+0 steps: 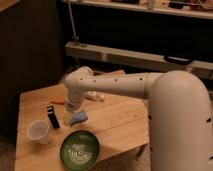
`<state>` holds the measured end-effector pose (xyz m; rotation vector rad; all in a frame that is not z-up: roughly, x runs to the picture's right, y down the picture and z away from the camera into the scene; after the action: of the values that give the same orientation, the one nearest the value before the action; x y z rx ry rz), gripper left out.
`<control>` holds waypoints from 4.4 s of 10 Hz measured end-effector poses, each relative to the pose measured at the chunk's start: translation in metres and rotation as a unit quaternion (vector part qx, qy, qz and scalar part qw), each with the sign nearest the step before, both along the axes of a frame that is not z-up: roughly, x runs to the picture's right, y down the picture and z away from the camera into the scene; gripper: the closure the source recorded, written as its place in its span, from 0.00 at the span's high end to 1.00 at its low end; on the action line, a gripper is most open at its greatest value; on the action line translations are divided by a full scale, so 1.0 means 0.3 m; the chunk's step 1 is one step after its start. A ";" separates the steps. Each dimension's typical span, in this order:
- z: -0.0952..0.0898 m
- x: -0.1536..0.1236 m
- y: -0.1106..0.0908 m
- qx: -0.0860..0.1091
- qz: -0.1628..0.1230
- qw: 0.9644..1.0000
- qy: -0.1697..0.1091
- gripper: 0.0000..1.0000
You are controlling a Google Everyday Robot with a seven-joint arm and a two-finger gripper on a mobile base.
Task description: Push the ceramic bowl across the table
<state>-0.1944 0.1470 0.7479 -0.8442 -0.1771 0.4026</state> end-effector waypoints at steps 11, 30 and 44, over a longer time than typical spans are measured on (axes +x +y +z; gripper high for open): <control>-0.115 0.239 0.035 0.002 0.041 0.998 0.056 0.00; 0.056 0.282 0.342 -0.006 0.053 0.992 0.113 0.00; 0.329 0.590 0.121 0.012 0.052 0.963 0.265 0.00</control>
<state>-0.0174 0.1833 0.8466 -0.6778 0.2720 0.7101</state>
